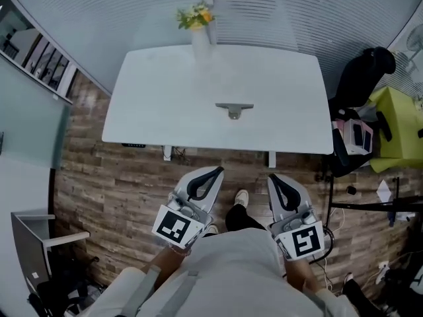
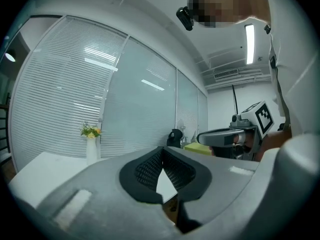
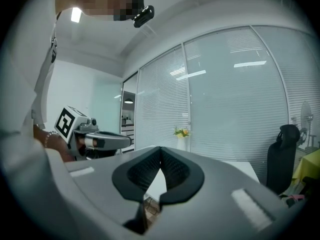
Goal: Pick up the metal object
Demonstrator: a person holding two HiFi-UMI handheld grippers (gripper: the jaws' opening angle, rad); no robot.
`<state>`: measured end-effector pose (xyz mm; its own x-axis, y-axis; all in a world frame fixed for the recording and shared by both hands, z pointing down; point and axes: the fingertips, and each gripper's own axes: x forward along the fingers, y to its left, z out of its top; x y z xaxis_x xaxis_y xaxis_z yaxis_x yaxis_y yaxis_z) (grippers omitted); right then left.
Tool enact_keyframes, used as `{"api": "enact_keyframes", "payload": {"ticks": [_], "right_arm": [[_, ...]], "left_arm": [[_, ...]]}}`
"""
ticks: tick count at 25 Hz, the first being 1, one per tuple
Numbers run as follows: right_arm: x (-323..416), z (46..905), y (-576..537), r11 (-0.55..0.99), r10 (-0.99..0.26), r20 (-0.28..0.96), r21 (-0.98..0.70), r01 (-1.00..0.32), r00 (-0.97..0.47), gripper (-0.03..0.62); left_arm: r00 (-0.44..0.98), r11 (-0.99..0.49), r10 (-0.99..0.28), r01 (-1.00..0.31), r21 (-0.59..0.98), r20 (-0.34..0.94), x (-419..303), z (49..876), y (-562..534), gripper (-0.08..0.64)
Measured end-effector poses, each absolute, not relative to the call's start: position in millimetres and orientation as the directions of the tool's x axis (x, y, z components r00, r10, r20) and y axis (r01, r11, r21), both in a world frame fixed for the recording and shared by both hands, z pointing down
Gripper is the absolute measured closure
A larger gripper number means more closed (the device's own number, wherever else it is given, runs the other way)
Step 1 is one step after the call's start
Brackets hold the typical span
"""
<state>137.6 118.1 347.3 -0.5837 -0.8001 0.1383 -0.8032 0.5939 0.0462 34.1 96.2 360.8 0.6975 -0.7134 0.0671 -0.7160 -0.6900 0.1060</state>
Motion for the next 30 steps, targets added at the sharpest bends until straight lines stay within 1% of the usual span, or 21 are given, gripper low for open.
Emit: {"api": "enact_keyframes", "payload": {"ticks": [5, 7, 18, 30], "right_arm": [[161, 344, 72, 0.596, -0.797, 0.137, 0.016, -0.803, -0.588, 0.588], [172, 347, 55, 0.604, -0.792, 0.139, 0.038, -0.796, -0.595, 0.588], [199, 346, -8, 0.623, -0.776, 0.141, 0.014, -0.782, -0.615, 0.588], [186, 350, -49, 0.641, -0.759, 0.155, 0.003, -0.768, -0.633, 0.588]], "left_arm": [[0.687, -0.68, -0.723, -0.726, 0.106, 0.072, 62, 361, 52, 0.557], [0.681, -0.673, -0.728, -0.732, 0.107, 0.075, 69, 362, 36, 0.557], [0.643, -0.635, -0.762, -0.765, 0.105, 0.075, 91, 364, -27, 0.557], [0.628, -0.62, -0.773, -0.778, 0.106, 0.087, 79, 367, -65, 0.557]]}}
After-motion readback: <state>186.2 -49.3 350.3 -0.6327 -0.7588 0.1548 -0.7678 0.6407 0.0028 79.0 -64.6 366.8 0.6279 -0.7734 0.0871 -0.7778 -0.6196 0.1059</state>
